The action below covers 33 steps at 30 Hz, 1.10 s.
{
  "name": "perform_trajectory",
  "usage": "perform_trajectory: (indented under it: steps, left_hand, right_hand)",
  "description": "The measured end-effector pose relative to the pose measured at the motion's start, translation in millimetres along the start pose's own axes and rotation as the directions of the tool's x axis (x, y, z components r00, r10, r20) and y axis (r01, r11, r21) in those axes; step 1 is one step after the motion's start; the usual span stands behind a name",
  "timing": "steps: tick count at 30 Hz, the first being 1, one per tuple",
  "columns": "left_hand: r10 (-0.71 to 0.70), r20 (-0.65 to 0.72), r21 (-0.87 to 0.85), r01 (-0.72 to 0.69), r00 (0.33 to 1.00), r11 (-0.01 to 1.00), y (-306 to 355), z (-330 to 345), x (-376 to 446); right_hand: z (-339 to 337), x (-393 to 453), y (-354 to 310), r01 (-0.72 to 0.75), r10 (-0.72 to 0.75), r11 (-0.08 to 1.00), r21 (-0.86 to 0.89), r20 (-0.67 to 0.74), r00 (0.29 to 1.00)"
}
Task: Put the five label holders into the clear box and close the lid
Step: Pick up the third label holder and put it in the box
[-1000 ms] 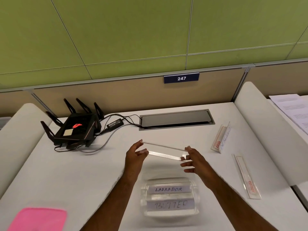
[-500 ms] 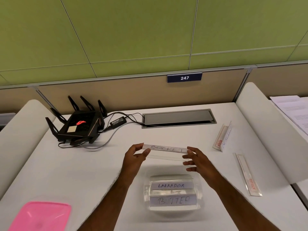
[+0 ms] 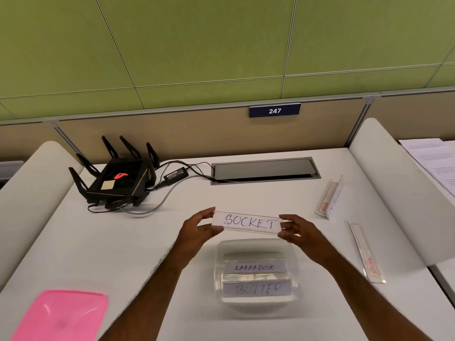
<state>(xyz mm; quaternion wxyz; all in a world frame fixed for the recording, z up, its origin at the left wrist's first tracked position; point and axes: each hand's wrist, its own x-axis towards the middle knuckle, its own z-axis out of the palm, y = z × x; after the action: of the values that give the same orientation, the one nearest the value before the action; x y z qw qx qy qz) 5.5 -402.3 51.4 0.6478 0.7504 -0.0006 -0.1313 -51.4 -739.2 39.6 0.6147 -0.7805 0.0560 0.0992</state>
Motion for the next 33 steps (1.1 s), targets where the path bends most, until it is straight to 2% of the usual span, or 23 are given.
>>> perform_trajectory:
  steps: [3,8,18,25,33]
  left_hand:
    - [-0.010,0.043,0.010,0.009,0.999,1.000,-0.4,-1.0,-2.3]
    - [0.003,0.083,0.019,-0.005,0.997,1.000,-3.5,0.0,-4.3]
    - [0.066,0.134,0.169,-0.089,0.989,0.982,-14.7,8.6,-5.9]
    - [0.089,0.127,0.219,-0.115,0.988,0.969,-19.1,13.1,-7.7]
    - [0.089,0.108,0.180,-0.107,0.990,0.978,-22.2,15.8,-9.9]
  right_hand:
    - [-4.7,-0.1,4.1,-0.005,0.009,0.991,-0.130,0.029,1.000]
    - [-6.7,-1.4,5.0,0.008,-0.006,0.971,-0.238,0.009,1.000]
    - [-13.5,-1.0,15.6,0.109,-0.080,0.864,-0.491,0.080,0.994]
    - [-12.7,-1.6,23.7,0.113,-0.091,0.817,-0.566,0.068,0.994]
    - [-10.8,-1.5,27.2,0.117,-0.107,0.767,-0.631,0.055,0.993]
